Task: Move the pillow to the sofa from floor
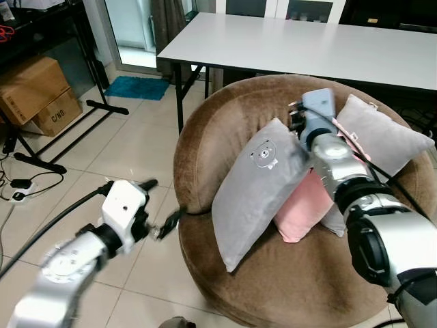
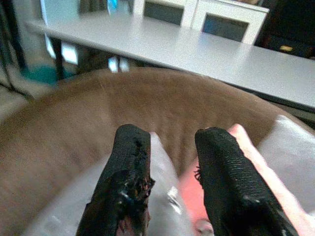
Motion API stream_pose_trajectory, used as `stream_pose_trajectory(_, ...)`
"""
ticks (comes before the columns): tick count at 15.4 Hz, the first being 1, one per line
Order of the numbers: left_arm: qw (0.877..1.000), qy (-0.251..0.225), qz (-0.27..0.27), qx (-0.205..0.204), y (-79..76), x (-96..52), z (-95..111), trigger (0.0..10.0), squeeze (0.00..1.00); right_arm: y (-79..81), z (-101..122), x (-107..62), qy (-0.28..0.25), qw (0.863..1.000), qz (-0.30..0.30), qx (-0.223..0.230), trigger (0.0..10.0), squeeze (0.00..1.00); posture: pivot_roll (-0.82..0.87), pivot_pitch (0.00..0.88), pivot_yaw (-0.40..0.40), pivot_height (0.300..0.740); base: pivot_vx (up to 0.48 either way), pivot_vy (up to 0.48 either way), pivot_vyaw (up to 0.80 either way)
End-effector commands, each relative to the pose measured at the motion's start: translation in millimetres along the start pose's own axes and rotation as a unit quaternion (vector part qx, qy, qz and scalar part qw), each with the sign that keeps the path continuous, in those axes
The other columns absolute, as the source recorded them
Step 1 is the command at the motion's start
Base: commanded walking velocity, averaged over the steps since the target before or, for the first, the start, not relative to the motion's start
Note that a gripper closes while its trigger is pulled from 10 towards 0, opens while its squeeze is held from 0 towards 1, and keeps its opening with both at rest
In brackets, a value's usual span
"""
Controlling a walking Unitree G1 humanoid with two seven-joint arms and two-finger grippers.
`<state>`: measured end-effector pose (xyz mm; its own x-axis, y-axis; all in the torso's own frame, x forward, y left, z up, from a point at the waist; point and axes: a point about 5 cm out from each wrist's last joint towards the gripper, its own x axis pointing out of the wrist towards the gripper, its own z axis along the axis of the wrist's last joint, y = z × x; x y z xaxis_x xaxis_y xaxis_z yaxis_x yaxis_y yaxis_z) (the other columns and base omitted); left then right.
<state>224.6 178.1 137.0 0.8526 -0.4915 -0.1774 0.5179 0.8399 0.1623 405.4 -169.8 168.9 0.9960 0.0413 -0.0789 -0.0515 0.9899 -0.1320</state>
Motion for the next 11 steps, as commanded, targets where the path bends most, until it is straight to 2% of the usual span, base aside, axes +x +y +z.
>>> stream_pose_trajectory(1,0.999,-0.014,0.045,0.005,4.3,-0.2,3.4,10.0,0.00,-4.6,6.4,-1.4,-0.036,0.999,0.008,0.037,10.0,1.00,-0.05,0.000,0.023,0.740,0.000,0.000,0.00)
stream_pose_trajectory(2,0.998,-0.019,0.066,0.000,4.5,1.2,3.3,10.0,0.00,-4.5,3.8,-3.9,-0.048,0.998,0.016,0.047,10.0,1.00,-0.06,0.000,0.026,0.740,0.000,0.000,0.00)
stream_pose_trajectory(3,0.994,-0.020,0.104,0.001,5.5,4.2,2.2,10.0,0.00,-3.5,-5.7,-12.5,-0.064,0.994,0.034,0.085,10.0,1.00,-0.07,0.000,0.030,0.740,0.000,0.000,0.00)
stream_pose_trajectory(4,0.991,-0.022,0.129,0.007,6.5,7.4,2.2,10.0,0.00,-2.5,-12.4,-27.8,-0.088,0.991,0.037,0.097,10.0,1.00,-0.08,0.000,0.034,0.740,0.000,0.000,0.00)
stream_pose_trajectory(5,0.990,-0.023,0.138,0.010,7.0,8.7,2.2,10.0,0.00,-2.4,-17.4,-37.3,-0.093,0.992,0.027,0.081,10.0,1.00,-0.09,0.000,0.040,0.740,0.000,0.000,0.00)
stream_pose_trajectory(6,0.988,-0.024,0.152,0.018,7.8,10.6,2.4,10.0,0.00,-1.1,-28.9,-58.0,-0.085,0.993,0.000,0.083,10.0,1.00,-0.10,0.000,0.047,0.740,0.000,0.000,0.00)
stream_pose_trajectory(7,0.986,-0.027,0.164,0.022,10.0,11.4,3.0,10.0,0.00,2.8,-37.7,-77.6,-0.075,0.993,-0.009,0.087,10.0,0.14,-0.12,0.000,0.058,0.740,0.000,0.000,-0.78)
stream_pose_trajectory(8,0.985,-0.027,0.170,0.022,10.9,11.6,3.2,10.0,0.00,4.1,-40.0,-84.6,-0.073,0.993,-0.010,0.089,10.0,0.14,-0.12,0.000,0.059,0.740,0.000,0.000,-0.78)
stream_pose_trajectory(9,0.984,-0.029,0.174,0.025,12.2,12.5,3.7,10.0,0.00,3.5,-45.3,-102.3,-0.059,0.994,-0.037,0.088,10.0,0.00,-0.13,0.000,0.063,0.740,0.000,0.000,-0.78)
stream_pose_trajectory(10,0.983,-0.031,0.178,0.028,13.0,13.6,4.2,10.0,0.00,5.5,-47.5,-119.6,-0.050,0.994,-0.042,0.084,10.0,0.00,-0.14,0.000,0.068,0.740,0.000,-0.251,-0.78)
stream_pose_trajectory(11,0.982,-0.032,0.182,0.030,13.5,14.4,4.4,10.0,0.00,6.5,-48.8,-127.6,-0.041,0.994,-0.045,0.085,10.0,0.00,-0.14,0.000,0.068,0.740,0.000,-0.292,-0.78)
